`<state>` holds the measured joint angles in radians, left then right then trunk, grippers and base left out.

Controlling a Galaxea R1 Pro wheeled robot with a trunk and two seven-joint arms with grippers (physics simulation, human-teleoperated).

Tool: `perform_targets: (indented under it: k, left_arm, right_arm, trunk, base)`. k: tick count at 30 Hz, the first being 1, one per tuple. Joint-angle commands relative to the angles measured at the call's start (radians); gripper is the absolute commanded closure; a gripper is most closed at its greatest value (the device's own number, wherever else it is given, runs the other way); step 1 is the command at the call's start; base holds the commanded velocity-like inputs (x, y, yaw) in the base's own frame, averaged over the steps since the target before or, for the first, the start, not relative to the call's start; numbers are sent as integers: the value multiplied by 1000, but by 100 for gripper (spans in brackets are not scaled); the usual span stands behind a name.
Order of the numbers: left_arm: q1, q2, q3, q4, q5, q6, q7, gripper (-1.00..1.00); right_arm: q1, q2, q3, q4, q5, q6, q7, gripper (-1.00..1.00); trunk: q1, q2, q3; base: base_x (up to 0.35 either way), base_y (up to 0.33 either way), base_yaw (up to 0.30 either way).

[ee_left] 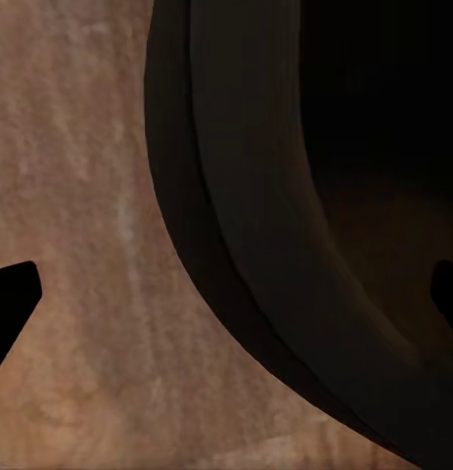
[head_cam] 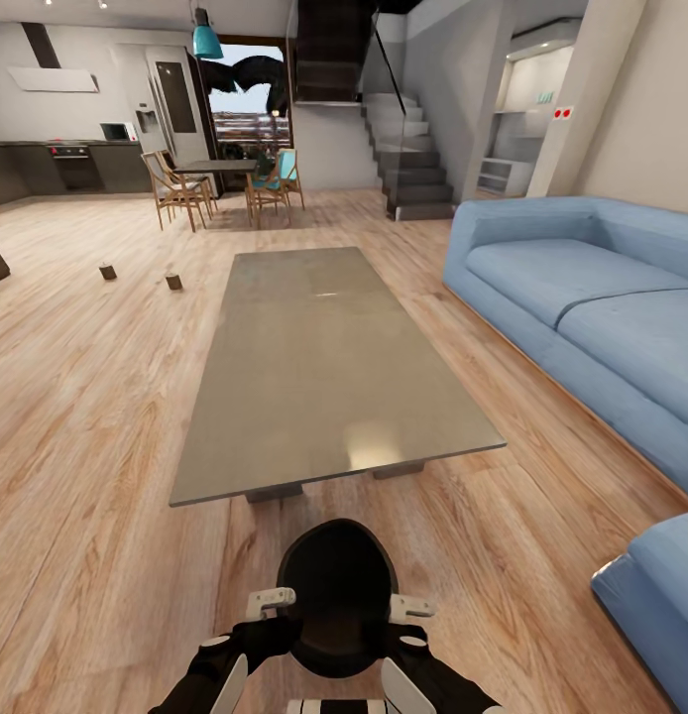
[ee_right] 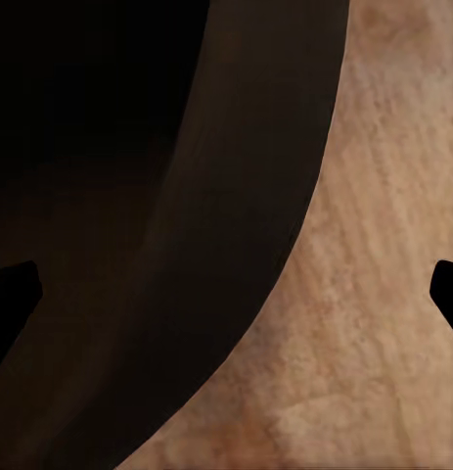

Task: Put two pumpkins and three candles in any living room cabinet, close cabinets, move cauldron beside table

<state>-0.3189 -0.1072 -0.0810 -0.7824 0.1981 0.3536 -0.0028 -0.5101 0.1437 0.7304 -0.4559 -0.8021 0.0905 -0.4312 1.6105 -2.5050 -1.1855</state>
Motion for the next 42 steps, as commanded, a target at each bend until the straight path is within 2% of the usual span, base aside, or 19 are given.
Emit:
perform_targets:
  k: [1, 14, 23, 37, 42]
  left_arm:
    - [0, 0, 0, -1, 6, 5, 0, -100]
    - [0, 0, 2, -17, 6, 13, -3, -100]
    - [0, 3, 8, -53, 9, 22, -5, -100]
    - [0, 4, 8, -58, 9, 24, -5, -100]
    - [0, 3, 8, -58, 9, 33, -5, -100]
  right_arm:
    - [-1, -1, 7, -1, -6, 5, -9, -100]
    - [-1, -3, 7, -1, -6, 5, -9, -100]
    - [-1, -3, 7, -1, -6, 5, -9, -100]
    - [-1, -3, 7, 0, -6, 6, -12, -100]
    - [-1, -5, 6, 0, -6, 10, -14, -100]
  trunk:
    - [0, 0, -1]
    - [0, 0, -1]
    - [-4, 2, 34]
    - [-11, 5, 88]
    - [-30, 40, 104]
  base:
    - [0, 0, 0]
    - [0, 0, 0]
    - [0, 0, 0]
    - [-92, 0, 0]
    - [-5, 0, 0]
